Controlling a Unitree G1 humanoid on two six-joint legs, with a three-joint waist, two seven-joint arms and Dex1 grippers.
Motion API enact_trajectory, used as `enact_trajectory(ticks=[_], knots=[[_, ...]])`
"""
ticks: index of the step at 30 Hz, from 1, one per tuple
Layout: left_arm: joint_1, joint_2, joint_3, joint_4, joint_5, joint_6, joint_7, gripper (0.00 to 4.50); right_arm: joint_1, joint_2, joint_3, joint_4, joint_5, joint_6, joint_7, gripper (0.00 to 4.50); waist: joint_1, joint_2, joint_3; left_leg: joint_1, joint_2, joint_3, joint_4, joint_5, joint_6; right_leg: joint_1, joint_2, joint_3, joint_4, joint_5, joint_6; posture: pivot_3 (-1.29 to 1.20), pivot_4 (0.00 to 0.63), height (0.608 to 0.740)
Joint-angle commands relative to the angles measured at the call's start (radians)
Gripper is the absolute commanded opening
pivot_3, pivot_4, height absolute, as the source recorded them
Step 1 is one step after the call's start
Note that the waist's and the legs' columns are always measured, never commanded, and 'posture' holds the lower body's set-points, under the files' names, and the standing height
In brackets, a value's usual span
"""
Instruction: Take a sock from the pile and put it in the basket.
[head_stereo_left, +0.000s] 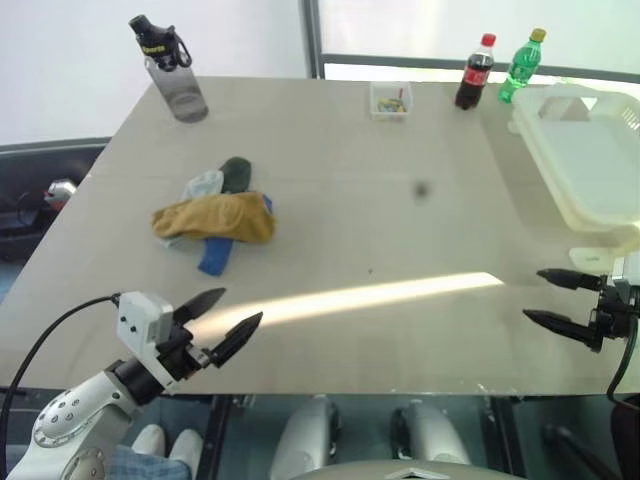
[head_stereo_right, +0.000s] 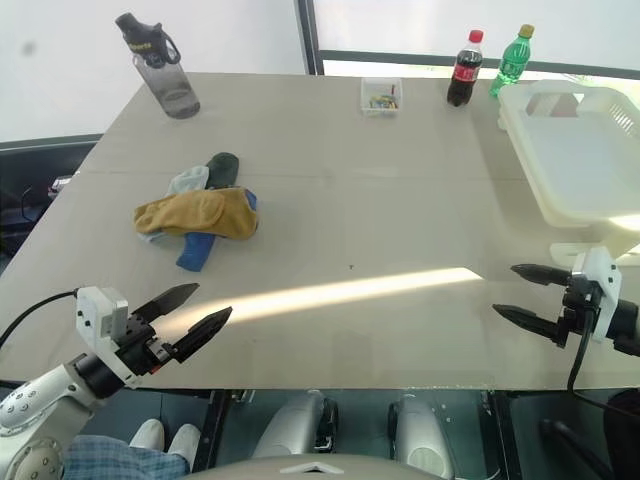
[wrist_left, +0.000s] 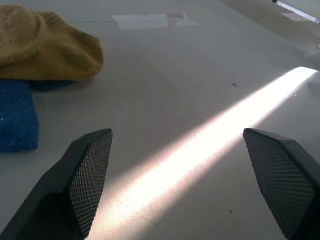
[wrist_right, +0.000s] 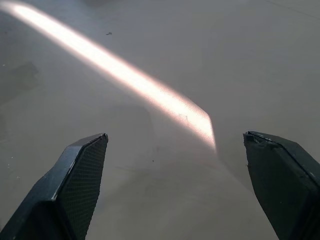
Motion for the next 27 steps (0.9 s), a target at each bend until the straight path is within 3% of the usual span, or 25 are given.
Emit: enact_trajectory(ticks=[1, 27], knots=[[0.017, 0.013, 0.037, -0.019, -0.027, -0.034, -0.030, 4.50, -0.020, -0.009, -0.033, -0.006, 0.028, -0.019, 0.013, 4.48, 0.000, 0.000, 0.000, 0.000, 0.000, 0.000, 0.000, 0.000, 0.000, 0.000, 0.000, 0.000, 0.000, 0.000, 0.000, 0.00, 0.150, 0.740], [0.017, 0.022, 0.023, 0.027, -0.032, -0.115, -0.082, 4.50, -0.099, 0.015, -0.006, 0.010, 0.047, -0.037, 0.057, 4.48, 0.000, 0.000, 0.000, 0.000, 0.000, 0.000, 0.000, 0.000, 0.000, 0.000, 0.000, 0.000, 0.000, 0.000, 0.000, 0.00, 0.150, 0.740]])
